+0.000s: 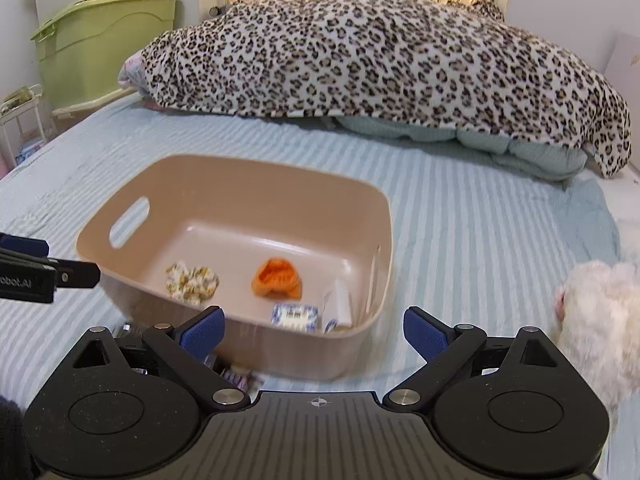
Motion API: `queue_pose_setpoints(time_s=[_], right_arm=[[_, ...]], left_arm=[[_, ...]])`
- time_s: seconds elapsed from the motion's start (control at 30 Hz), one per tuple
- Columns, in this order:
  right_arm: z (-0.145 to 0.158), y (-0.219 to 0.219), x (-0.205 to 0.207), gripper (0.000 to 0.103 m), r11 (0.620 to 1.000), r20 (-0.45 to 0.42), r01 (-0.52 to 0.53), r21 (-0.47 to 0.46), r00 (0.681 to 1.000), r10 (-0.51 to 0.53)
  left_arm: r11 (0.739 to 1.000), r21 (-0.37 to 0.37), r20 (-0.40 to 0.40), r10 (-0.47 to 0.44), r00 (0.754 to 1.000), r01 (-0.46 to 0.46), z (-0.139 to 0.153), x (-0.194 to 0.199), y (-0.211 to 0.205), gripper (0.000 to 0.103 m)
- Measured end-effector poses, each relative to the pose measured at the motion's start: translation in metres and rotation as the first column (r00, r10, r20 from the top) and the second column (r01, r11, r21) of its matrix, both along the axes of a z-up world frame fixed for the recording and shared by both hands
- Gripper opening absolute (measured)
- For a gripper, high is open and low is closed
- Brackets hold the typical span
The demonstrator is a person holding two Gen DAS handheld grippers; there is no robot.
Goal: Organize objects
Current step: 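Grasp the green snack bag with the left tool while the right tool grasps the star card pack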
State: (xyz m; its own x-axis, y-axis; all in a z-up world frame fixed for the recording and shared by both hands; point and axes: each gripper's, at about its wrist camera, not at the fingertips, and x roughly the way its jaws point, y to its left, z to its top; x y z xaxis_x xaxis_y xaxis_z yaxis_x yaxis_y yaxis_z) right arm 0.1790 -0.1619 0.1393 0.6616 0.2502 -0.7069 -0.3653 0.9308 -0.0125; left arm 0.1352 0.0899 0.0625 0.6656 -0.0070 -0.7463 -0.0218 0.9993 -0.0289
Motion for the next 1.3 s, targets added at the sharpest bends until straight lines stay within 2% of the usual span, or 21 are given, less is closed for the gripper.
queue_pose_setpoints(time_s=[0.23, 0.5, 0.67, 1.0, 1.07, 1.17, 1.27, 1.3], right_arm=[[-0.025, 0.002, -0.018, 0.099, 1.0, -0.064, 0.002, 0.006, 0.998, -0.002], [-0.061, 0.013, -0.021, 0.098, 1.0, -0.131, 0.013, -0.024, 0.991, -0.016], [-0.073, 0.019, -0.016, 0.098, 1.0, -0.152, 0.019, -0.022, 0.988, -0.022], [-0.096, 0.032, 0.002, 0.097, 1.0, -0.222, 0.009, 0.019, 0.975, -0.005], [-0.102, 0.036, 0.003, 0.095, 1.0, -0.238, 0.003, 0.024, 0.971, 0.003], [-0.109, 0.042, 0.003, 0.085, 1.0, -0.259, -0.01, 0.014, 0.966, 0.013], [-0.114, 0.046, 0.003, 0.069, 1.0, -0.277, -0.01, 0.01, 0.961, 0.013], [-0.115, 0.047, 0.002, 0.06, 1.0, -0.275, -0.012, 0.006, 0.961, 0.014]], left_arm=[[1.0, 0.009, -0.077, -0.001, 0.997, 0.001, -0.027, -0.006, 0.004, 0.087], [0.998, 0.055, -0.177, -0.012, 0.984, 0.022, -0.062, 0.008, 0.006, 0.088], [0.999, 0.03, -0.234, -0.015, 0.972, 0.022, -0.087, 0.018, 0.008, 0.088], [0.998, -0.058, -0.248, -0.019, 0.969, 0.004, -0.108, 0.036, 0.017, 0.088], [0.996, -0.093, -0.255, -0.009, 0.967, -0.015, -0.112, 0.039, 0.021, 0.088], [0.995, -0.104, -0.25, -0.017, 0.968, -0.009, -0.114, 0.039, 0.021, 0.083], [0.992, -0.128, -0.243, -0.047, 0.969, 0.016, -0.112, 0.037, 0.02, 0.064], [0.99, -0.136, -0.242, -0.057, 0.969, 0.024, -0.111, 0.036, 0.019, 0.057]])
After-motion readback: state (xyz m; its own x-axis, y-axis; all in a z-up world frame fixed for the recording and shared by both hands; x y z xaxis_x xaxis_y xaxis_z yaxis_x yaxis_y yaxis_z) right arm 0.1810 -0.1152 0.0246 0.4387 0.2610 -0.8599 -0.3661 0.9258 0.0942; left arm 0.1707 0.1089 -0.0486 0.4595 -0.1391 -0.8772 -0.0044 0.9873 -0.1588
